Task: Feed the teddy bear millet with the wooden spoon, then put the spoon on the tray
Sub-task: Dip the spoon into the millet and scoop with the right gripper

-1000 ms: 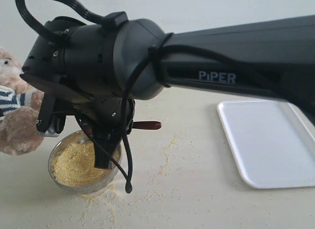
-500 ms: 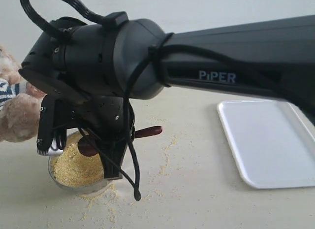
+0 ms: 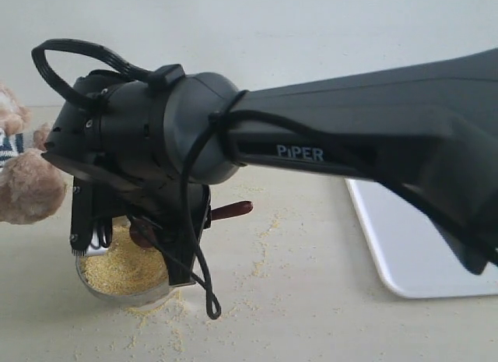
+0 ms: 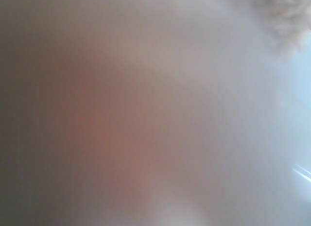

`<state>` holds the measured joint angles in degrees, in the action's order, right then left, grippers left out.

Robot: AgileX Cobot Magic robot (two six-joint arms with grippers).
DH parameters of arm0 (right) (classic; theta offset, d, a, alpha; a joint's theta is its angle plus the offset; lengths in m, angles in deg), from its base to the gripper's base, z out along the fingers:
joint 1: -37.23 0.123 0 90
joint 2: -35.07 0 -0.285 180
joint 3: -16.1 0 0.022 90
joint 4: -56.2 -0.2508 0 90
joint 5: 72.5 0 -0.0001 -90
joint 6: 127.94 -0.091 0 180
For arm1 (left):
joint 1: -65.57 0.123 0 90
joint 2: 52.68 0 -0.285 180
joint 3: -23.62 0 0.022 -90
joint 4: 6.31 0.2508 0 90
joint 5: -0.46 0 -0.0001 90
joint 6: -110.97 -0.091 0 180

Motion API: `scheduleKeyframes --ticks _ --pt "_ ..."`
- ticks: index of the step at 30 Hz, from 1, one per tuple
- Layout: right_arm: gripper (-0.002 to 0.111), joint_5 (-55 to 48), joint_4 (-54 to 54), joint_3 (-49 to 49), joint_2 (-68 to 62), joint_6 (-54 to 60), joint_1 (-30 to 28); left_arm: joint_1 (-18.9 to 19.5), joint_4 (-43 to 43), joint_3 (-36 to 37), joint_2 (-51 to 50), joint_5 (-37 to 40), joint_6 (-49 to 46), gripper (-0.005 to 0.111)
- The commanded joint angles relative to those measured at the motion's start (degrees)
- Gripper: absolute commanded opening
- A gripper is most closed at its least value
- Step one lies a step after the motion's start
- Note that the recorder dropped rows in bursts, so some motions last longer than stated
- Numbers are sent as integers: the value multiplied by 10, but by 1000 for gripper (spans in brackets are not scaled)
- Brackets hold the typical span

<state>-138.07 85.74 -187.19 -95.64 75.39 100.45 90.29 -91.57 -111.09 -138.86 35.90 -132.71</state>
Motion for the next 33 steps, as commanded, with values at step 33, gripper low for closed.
scheduleKeyframes --ticks 33 --pt "0 6 -111 -2 1 -3 2 2 -3 -2 1 28 -33 5"
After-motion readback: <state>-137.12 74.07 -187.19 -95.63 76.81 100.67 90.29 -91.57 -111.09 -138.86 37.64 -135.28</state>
